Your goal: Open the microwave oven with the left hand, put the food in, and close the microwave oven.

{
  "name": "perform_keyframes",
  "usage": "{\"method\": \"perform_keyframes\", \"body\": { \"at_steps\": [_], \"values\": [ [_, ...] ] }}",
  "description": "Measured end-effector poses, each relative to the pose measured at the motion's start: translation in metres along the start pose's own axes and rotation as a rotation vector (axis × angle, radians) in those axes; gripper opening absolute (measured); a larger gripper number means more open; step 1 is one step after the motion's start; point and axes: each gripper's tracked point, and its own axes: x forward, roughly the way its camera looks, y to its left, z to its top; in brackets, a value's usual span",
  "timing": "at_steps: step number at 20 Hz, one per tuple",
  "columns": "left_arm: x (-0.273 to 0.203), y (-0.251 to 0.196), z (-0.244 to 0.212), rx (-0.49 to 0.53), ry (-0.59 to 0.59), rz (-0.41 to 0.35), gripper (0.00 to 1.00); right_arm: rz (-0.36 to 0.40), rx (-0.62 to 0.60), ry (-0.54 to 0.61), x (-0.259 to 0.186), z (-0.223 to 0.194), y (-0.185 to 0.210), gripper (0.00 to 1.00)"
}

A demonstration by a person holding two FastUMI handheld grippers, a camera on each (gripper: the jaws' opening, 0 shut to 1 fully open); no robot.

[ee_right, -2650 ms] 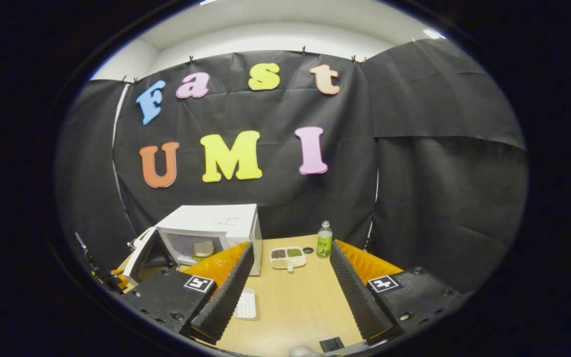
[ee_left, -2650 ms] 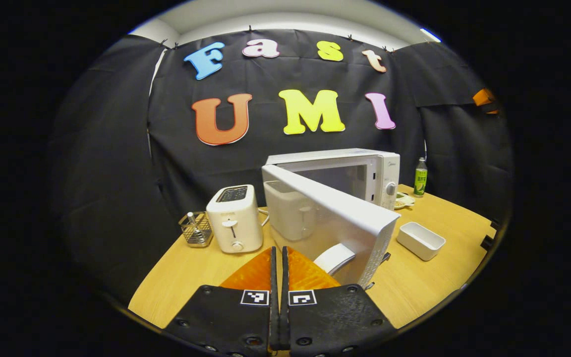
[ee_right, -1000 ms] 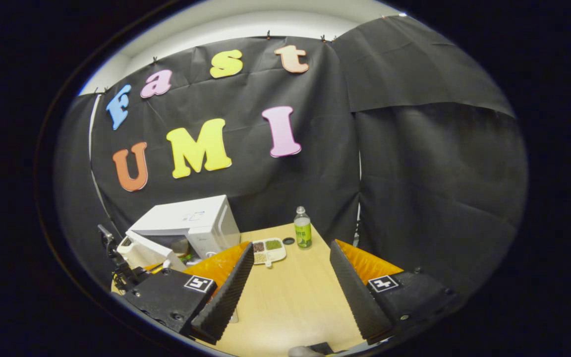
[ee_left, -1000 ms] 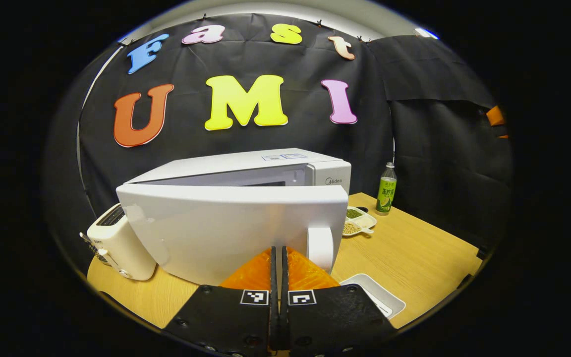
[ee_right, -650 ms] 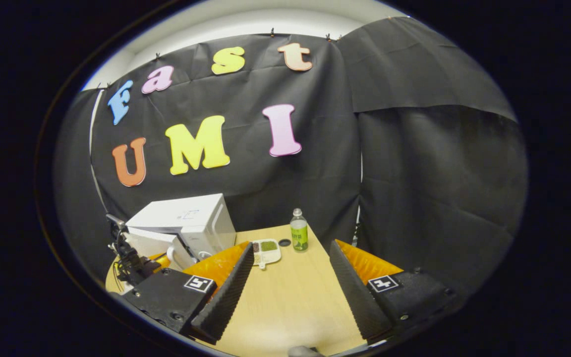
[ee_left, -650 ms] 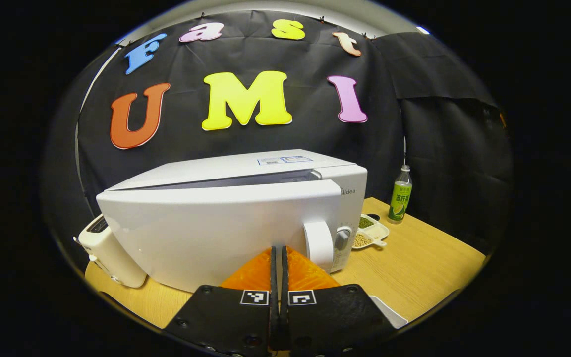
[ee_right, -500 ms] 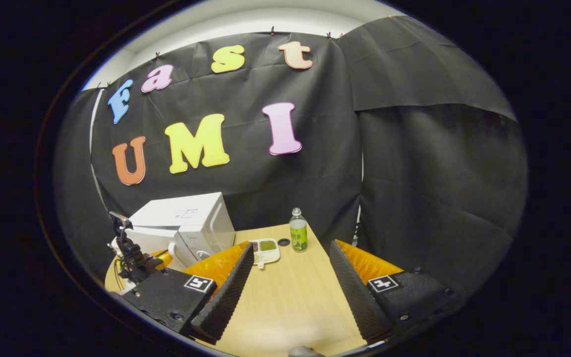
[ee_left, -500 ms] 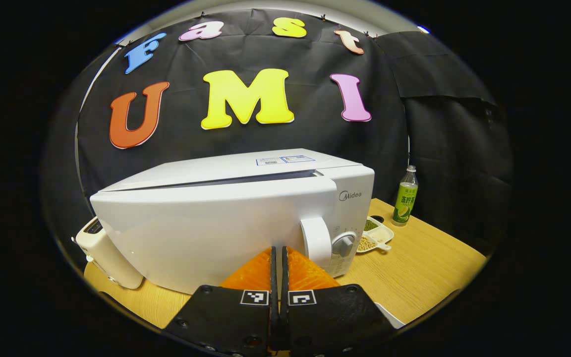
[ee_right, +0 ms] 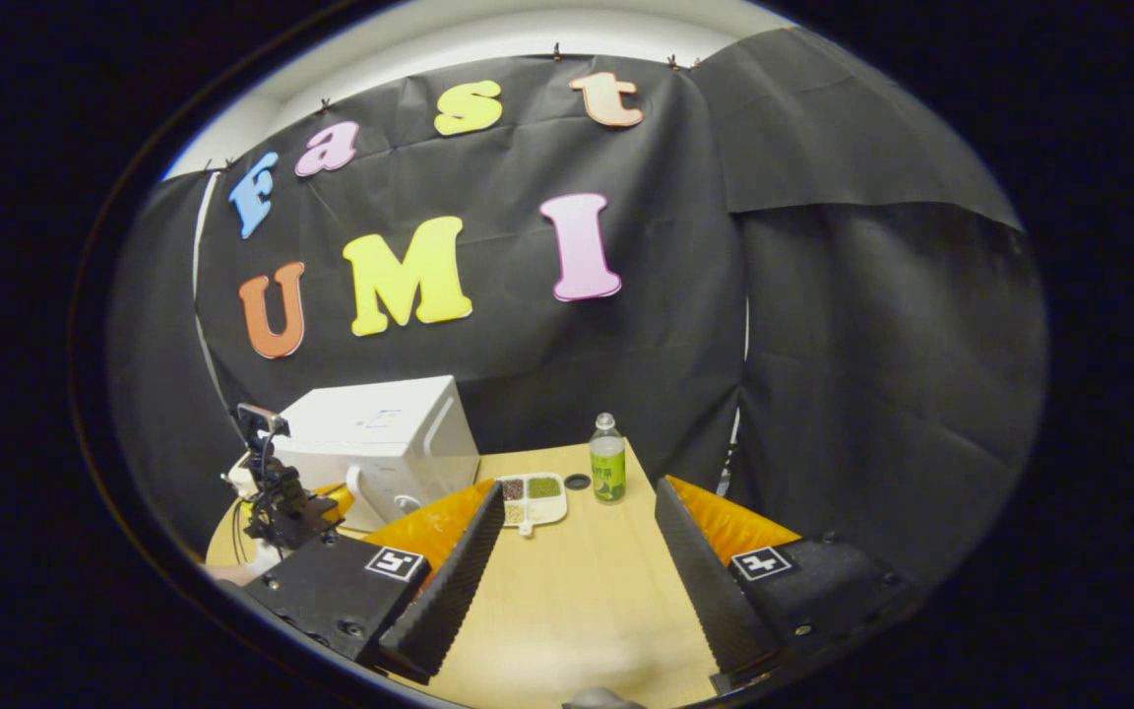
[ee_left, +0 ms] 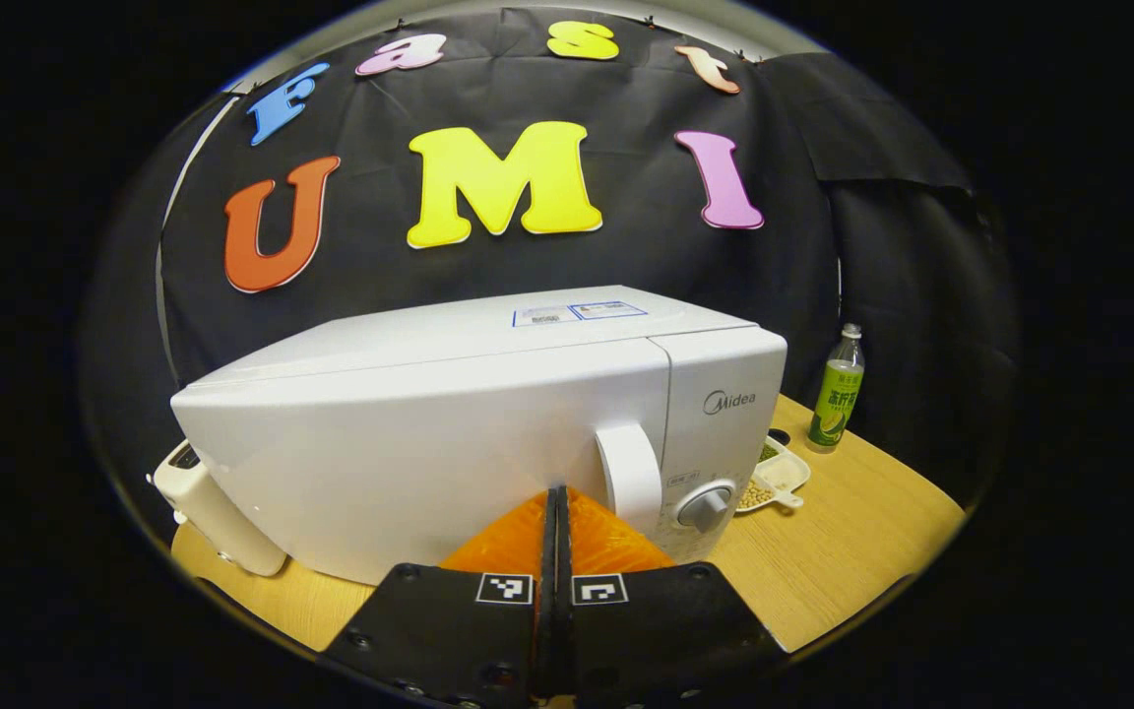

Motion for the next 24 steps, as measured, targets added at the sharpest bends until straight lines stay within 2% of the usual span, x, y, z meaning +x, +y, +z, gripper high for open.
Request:
{"method": "perform_keyframes", "body": {
  "at_steps": [2, 7, 8, 9, 10, 11, 12, 13, 14, 15, 18, 20, 22, 23, 24],
  "values": [
    [-0.005, -0.004, -0.006, -0.029, 0.026, 0.004, 0.0, 0.03, -0.012, -0.004, 0.005, 0.001, 0.007, 0.98],
    [-0.041, -0.008, 0.013, -0.036, 0.002, 0.042, 0.01, 0.119, -0.027, -0.032, 0.015, 0.012, 0.025, 0.98],
    [-0.048, -0.012, 0.017, -0.041, -0.001, 0.026, 0.0, 0.137, -0.03, -0.038, 0.015, 0.013, 0.029, 0.98],
    [-0.05, -0.02, 0.017, -0.045, 0.004, -0.006, 0.06, 0.155, -0.036, -0.044, 0.015, 0.014, 0.033, 0.92],
    [-0.057, -0.026, 0.018, -0.048, 0.004, -0.023, 0.53, 0.174, -0.039, -0.047, 0.016, 0.015, 0.036, 0.98],
    [-0.067, -0.022, 0.022, -0.032, 0.005, 0.001, 1.0, 0.19, -0.041, -0.049, 0.017, 0.016, 0.039, 0.98],
    [-0.071, -0.02, 0.023, -0.013, 0.005, 0.024, 0.95, 0.204, -0.041, -0.05, 0.017, 0.015, 0.042, 0.98],
    [-0.074, -0.021, 0.023, -0.006, 0.002, 0.028, 0.95, 0.212, -0.041, -0.052, 0.017, 0.016, 0.044, 0.98],
    [-0.079, -0.022, 0.024, -0.007, -0.001, 0.032, 0.96, 0.216, -0.037, -0.056, 0.015, 0.016, 0.043, 0.91],
    [-0.084, -0.023, 0.026, -0.008, -0.005, 0.034, 0.95, 0.215, -0.034, -0.059, 0.014, 0.016, 0.043, 0.98],
    [-0.111, -0.019, 0.044, 0.004, -0.035, 0.042, 0.96, 0.2, -0.016, -0.083, 0.002, 0.022, 0.046, 0.98],
    [-0.137, -0.009, 0.054, 0.018, -0.057, 0.067, 0.96, 0.177, -0.005, -0.109, -0.014, 0.027, 0.048, 0.98],
    [-0.168, -0.003, 0.068, 0.004, -0.091, 0.052, 0.96, 0.144, -0.012, -0.14, -0.036, 0.033, 0.05, 0.98],
    [-0.185, 0.002, 0.073, -0.003, -0.104, 0.045, 0.96, 0.131, -0.021, -0.154, -0.048, 0.035, 0.052, 0.91],
    [-0.203, 0.009, 0.08, -0.004, -0.12, 0.047, 0.96, 0.124, -0.033, -0.17, -0.063, 0.037, 0.057, 0.91]
  ]
}}
